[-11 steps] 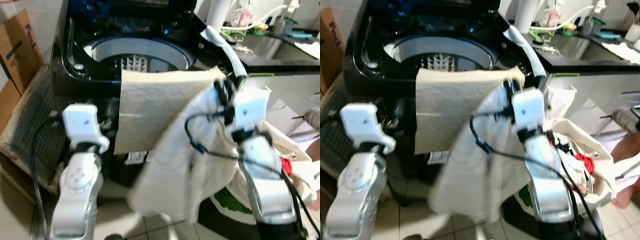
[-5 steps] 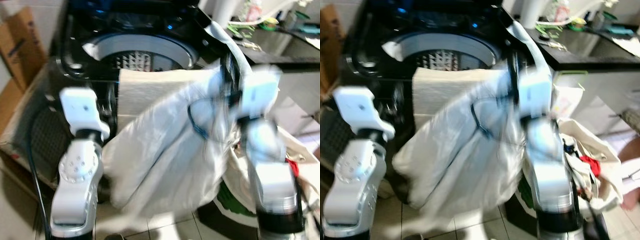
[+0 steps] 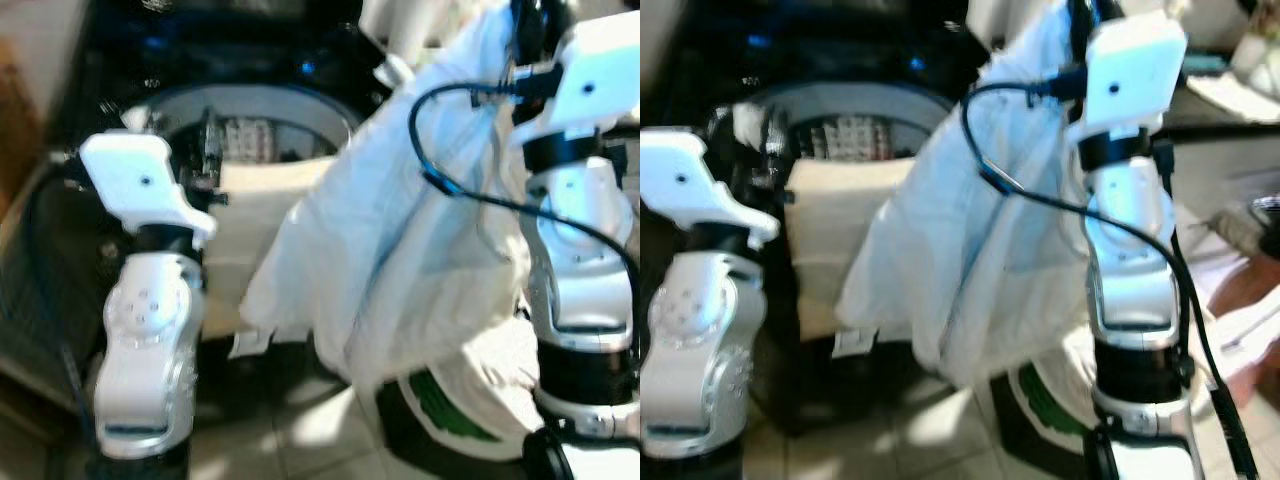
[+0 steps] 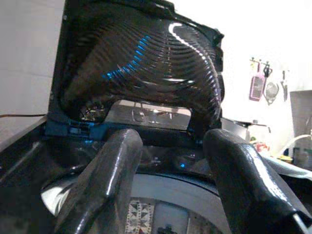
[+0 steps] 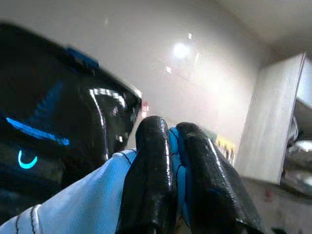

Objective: Clothes washing

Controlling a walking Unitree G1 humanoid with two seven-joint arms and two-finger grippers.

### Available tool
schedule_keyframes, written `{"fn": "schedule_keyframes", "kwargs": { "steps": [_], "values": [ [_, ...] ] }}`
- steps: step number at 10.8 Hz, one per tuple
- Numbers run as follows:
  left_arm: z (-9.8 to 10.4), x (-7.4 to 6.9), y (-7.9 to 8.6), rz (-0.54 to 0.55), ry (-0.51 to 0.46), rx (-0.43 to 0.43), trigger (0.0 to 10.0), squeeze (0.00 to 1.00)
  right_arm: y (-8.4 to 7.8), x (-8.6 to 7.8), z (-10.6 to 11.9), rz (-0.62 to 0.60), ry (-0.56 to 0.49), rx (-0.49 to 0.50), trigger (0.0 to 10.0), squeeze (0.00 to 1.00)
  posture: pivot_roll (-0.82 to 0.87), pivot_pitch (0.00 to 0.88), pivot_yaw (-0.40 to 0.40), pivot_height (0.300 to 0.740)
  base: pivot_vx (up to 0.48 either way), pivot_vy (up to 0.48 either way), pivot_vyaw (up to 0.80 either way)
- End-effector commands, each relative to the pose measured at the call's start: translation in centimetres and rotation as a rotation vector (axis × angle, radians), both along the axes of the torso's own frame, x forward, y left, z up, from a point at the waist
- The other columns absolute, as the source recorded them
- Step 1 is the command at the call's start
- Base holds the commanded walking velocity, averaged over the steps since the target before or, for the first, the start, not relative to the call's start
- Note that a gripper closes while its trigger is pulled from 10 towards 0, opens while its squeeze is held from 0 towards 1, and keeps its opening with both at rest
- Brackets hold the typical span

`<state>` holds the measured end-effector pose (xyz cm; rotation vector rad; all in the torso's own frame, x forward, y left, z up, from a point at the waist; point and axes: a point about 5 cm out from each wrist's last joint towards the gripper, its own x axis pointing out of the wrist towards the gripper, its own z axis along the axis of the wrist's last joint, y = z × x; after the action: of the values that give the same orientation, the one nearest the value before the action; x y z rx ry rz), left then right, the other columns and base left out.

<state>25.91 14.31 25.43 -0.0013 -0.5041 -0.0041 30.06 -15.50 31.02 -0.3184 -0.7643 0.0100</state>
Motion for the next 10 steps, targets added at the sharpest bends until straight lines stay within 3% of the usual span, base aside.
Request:
{"fn": "schedule_keyframes", "kwargs": {
  "steps": [1, 5, 8, 9, 10],
  "values": [
    [0.4, 0.1, 0.1, 0.015, -0.012, -0.006, 10.0, 0.00, -0.1, -0.4, 1.5, -0.004, -0.081, -0.004, 0.0, 0.00, 0.12, 0.000, -0.095, 0.740, 0.480, 0.000, 0.00],
    [0.6, 0.5, 0.5, 0.076, -0.006, -0.018, 10.0, 0.00, 0.3, 0.2, 0.9, 0.013, -0.057, -0.003, 0.0, 0.00, 0.12, 0.000, -0.097, 0.740, 0.463, 0.000, 0.00],
    [0.3, 0.7, 0.5, 0.093, 0.005, -0.037, 10.0, 0.00, -0.1, 0.8, 2.4, 0.022, -0.086, -0.011, 0.0, 0.00, 0.12, 0.000, -0.105, 0.740, 0.000, 0.000, 0.00],
    [0.3, 0.7, 0.5, 0.095, 0.005, -0.039, 10.0, 0.00, 0.0, 1.1, 3.3, 0.049, -0.089, 0.000, 0.0, 0.00, 0.12, 0.000, -0.103, 0.740, 0.000, 0.000, 0.00],
    [0.2, 1.0, 0.4, 0.075, 0.014, -0.039, 10.0, 0.00, 0.9, 2.5, 8.2, 0.163, -0.123, 0.026, 0.0, 0.00, 0.11, 0.000, -0.084, 0.740, 0.000, 0.000, 0.00]
  ]
}}
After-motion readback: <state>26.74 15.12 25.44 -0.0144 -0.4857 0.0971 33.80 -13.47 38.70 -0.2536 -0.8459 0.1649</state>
